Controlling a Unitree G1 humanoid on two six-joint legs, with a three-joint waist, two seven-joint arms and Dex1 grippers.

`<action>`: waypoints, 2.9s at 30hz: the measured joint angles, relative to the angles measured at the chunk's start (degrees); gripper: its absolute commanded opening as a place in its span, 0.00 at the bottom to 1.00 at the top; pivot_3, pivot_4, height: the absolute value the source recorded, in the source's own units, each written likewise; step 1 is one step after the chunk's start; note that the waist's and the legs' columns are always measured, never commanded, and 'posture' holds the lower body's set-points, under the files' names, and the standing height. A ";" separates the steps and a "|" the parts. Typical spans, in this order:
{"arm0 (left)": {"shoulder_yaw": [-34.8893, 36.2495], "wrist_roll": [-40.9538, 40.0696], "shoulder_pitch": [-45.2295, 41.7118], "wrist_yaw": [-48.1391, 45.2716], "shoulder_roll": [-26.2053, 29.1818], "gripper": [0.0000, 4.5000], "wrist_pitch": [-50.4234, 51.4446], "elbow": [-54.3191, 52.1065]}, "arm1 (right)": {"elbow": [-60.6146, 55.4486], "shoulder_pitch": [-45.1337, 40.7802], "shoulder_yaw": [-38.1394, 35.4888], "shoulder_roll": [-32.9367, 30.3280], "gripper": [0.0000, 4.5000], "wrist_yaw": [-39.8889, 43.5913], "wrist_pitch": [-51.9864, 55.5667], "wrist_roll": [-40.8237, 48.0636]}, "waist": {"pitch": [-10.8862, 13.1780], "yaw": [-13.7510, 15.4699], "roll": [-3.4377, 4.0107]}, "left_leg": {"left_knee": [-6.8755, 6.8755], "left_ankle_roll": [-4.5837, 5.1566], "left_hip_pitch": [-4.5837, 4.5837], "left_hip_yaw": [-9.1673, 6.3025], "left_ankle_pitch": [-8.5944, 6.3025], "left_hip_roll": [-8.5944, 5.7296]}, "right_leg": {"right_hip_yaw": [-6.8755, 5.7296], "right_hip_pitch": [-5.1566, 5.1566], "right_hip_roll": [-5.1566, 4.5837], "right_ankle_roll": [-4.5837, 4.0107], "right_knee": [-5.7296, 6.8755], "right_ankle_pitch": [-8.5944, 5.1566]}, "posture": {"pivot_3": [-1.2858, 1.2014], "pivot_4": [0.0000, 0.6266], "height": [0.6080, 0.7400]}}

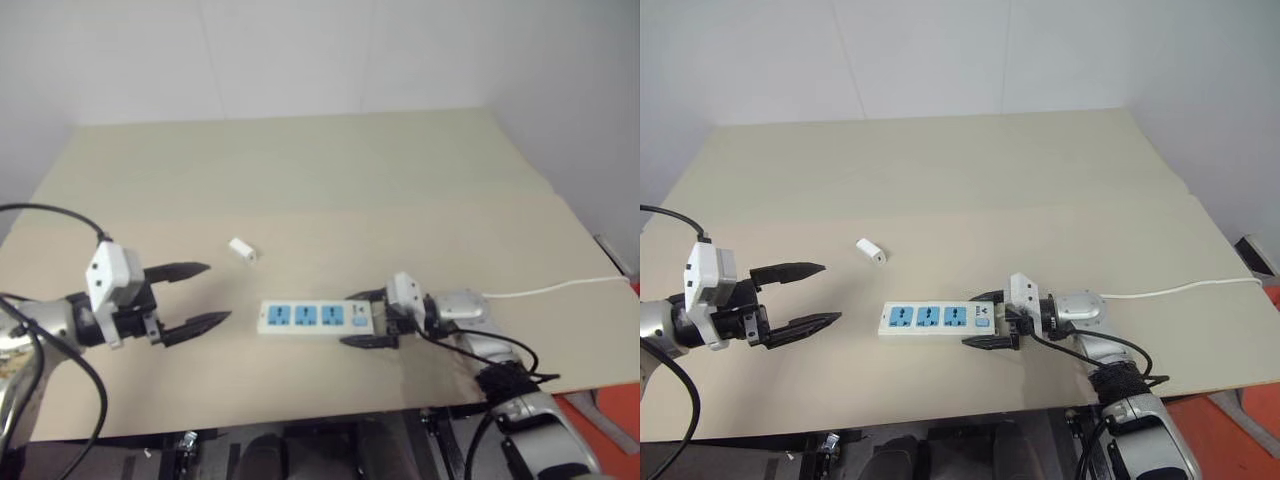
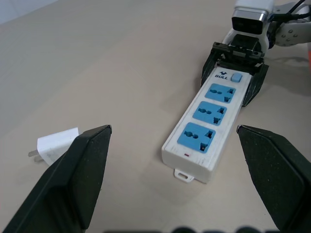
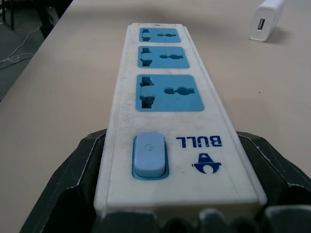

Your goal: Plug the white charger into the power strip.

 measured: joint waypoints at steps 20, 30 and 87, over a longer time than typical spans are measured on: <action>-45.69 30.42 -68.13 -30.63 10.30 1.00 -45.43 58.34 | 8.52 -3.74 -0.21 4.30 0.76 1.24 -5.77 -1.68 | -0.06 -0.19 -0.16 | 0.52 -0.10 -0.02 0.41 0.08 0.18 | 0.04 0.10 0.53 -0.19 0.14 0.14 | 0.52 0.24 1.00; -62.36 50.80 -87.24 -30.69 -6.92 1.00 -68.89 89.65 | 6.51 -2.67 -0.49 4.29 0.76 -0.10 -4.89 -1.76 | -0.03 -0.20 -0.21 | 0.58 0.04 -0.14 0.46 0.00 0.25 | 0.11 0.02 0.61 -0.18 0.16 0.14 | 0.52 0.24 1.00; -67.15 83.64 -83.62 -2.78 -24.35 0.37 -71.27 99.25 | -7.77 5.13 -1.69 1.35 0.76 -7.60 5.60 -0.93 | -0.01 1.55 -0.26 | 0.76 0.13 -0.37 0.37 -0.05 0.17 | 0.07 0.02 0.56 -0.09 0.20 0.18 | 0.52 0.24 1.00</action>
